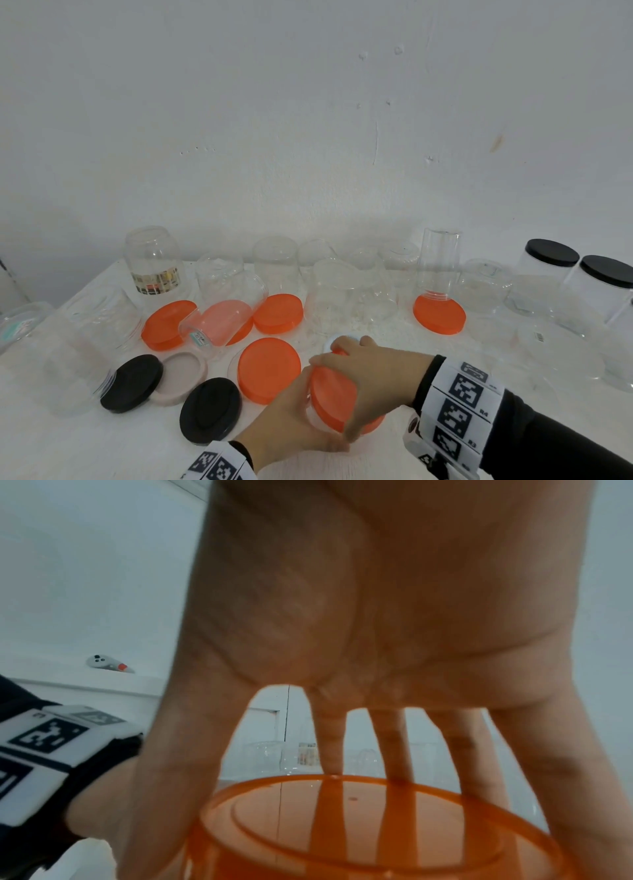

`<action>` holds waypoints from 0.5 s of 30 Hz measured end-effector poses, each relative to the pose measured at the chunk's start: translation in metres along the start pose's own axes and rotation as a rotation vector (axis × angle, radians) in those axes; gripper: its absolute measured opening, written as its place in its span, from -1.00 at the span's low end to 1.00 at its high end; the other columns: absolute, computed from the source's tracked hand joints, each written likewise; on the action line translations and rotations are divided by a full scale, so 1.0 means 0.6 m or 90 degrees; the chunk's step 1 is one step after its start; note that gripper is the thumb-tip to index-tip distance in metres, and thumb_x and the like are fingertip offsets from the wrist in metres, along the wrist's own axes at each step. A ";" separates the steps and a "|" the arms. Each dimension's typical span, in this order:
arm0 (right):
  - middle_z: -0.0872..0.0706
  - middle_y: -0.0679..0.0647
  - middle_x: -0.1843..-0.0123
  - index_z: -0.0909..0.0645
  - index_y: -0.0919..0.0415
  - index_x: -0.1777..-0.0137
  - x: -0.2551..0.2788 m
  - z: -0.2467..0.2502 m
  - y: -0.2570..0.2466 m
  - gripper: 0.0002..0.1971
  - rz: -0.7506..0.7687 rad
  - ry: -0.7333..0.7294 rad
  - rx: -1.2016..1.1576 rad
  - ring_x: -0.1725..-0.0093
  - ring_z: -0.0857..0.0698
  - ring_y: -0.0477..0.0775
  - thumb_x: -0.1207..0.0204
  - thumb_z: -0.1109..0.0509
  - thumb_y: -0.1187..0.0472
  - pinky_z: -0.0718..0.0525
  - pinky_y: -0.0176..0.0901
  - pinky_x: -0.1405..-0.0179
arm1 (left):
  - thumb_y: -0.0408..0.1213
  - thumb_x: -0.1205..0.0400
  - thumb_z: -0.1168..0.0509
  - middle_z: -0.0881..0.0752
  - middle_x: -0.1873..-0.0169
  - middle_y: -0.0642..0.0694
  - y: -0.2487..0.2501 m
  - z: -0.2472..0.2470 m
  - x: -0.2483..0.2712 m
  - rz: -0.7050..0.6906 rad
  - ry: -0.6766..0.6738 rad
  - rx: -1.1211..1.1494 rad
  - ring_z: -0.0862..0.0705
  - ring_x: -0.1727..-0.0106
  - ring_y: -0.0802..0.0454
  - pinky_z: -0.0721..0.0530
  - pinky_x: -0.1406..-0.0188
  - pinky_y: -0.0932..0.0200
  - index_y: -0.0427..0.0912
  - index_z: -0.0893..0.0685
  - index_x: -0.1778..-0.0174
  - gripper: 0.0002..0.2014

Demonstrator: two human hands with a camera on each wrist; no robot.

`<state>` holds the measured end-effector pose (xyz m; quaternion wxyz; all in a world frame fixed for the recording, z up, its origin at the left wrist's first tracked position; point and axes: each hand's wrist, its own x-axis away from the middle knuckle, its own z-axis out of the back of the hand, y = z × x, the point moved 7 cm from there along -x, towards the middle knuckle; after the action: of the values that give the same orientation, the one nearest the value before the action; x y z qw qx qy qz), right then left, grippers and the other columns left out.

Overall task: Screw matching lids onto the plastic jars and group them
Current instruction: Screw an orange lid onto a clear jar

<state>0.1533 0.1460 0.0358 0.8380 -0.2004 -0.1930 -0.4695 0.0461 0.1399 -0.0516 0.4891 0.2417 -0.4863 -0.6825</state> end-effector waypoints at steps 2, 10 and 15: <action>-0.18 -0.06 -0.51 0.02 -0.30 -0.60 -0.002 0.001 -0.001 0.02 -0.006 0.008 0.001 -0.46 -0.24 0.18 -0.25 -0.55 -0.28 -0.56 0.20 -0.28 | 0.29 0.01 -0.66 -0.49 -0.28 0.48 0.001 0.000 0.001 -0.002 0.000 0.009 -0.49 -0.34 0.45 -0.52 -0.29 0.43 0.60 -0.19 -0.26 0.00; -0.18 0.03 -0.58 0.07 -0.22 -0.63 0.000 -0.002 0.013 0.10 -0.080 0.007 -0.020 -0.47 -0.36 0.24 -0.18 -0.46 -0.47 -0.55 0.20 -0.29 | 0.27 0.00 -0.67 -0.51 -0.30 0.43 0.003 0.000 0.000 -0.001 0.008 -0.001 -0.50 -0.35 0.41 -0.53 -0.37 0.30 0.59 -0.22 -0.30 0.01; -0.16 -0.07 -0.56 0.04 -0.31 -0.62 0.005 0.005 0.000 0.03 -0.010 -0.006 -0.008 -0.49 -0.24 0.20 -0.27 -0.56 -0.26 -0.54 0.24 -0.30 | 0.30 0.00 -0.65 -0.47 -0.33 0.41 0.008 -0.002 0.002 -0.008 0.020 -0.003 -0.47 -0.39 0.36 -0.51 -0.43 0.22 0.56 -0.20 -0.28 0.00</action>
<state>0.1543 0.1453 0.0397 0.8319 -0.2064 -0.1953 -0.4766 0.0484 0.1379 -0.0478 0.4931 0.2543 -0.4755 -0.6827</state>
